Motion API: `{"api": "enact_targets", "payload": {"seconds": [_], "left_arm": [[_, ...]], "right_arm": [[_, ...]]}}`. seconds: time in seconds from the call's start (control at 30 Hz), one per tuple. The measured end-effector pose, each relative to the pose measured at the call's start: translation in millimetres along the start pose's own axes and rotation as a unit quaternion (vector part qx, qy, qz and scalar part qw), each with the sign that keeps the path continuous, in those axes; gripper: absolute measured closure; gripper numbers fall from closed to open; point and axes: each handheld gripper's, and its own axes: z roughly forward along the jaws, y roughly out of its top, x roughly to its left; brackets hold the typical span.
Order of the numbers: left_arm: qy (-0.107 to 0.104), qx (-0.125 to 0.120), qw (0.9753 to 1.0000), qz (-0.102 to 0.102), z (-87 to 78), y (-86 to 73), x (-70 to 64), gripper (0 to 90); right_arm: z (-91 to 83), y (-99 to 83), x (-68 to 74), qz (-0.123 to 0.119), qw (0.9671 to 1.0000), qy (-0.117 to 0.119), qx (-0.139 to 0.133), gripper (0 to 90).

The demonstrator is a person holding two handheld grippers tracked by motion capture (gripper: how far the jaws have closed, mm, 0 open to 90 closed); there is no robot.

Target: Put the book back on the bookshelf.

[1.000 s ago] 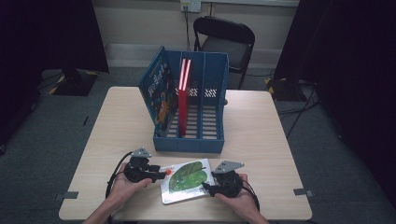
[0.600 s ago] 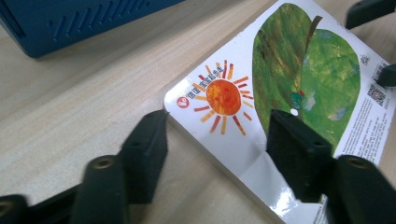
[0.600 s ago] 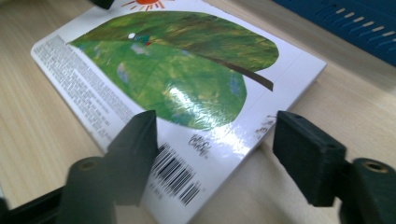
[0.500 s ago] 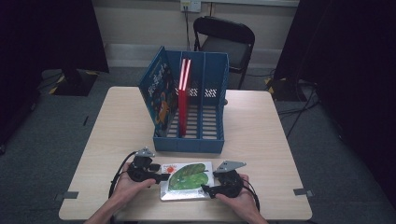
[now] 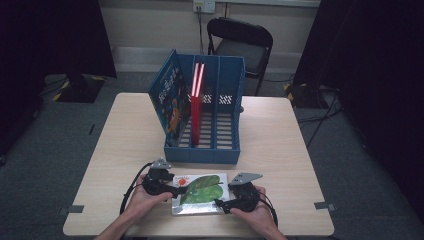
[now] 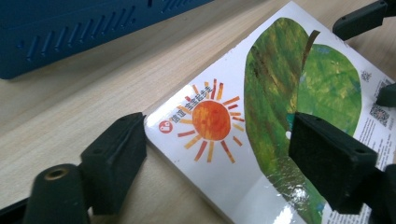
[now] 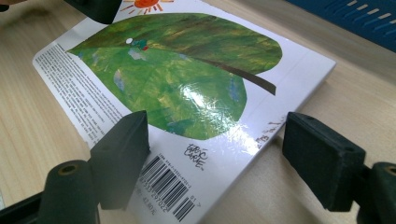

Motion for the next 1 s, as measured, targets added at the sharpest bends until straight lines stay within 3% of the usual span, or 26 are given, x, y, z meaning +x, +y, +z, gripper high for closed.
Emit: {"api": "enact_targets", "payload": {"seconds": [0.07, 0.1, 0.17, 0.33, 0.97, 1.0], "left_arm": [[-0.009, -0.002, 0.9999, -0.014, -1.2, 0.1, 2.4, 18.3], [-0.021, -0.008, 0.9991, -0.035, -2.1, -0.1, 5.3, 18.6], [-0.035, -0.014, 0.9977, -0.057, -3.7, -0.8, 9.7, 20.0], [-0.053, -0.03, 0.9947, -0.083, -8.6, -1.3, 15.3, 24.9], [-0.078, -0.051, 0.9911, -0.095, -14.8, 2.0, 16.0, 29.2], [-0.081, -0.056, 0.9901, -0.1, -15.2, 2.1, 16.0, 29.4]], "right_arm": [[-0.2, -0.2, 0.5, -0.001, 1.0, 0.0, 0.0, 22.3], [-0.2, -0.3, 0.6, -0.001, 1.0, 0.0, 0.0, 22.2], [-0.3, -0.1, 1.0, -0.002, 1.0, -0.001, 0.002, 21.8], [-0.3, -0.1, 1.4, -0.004, 1.0, 0.0, 0.005, 19.9], [-5.3, -5.1, 8.8, -0.031, 0.9993, 0.015, 0.017, 9.7], [-5.3, -5.5, 9.0, -0.03, 0.9993, 0.014, 0.016, 9.6]]}}
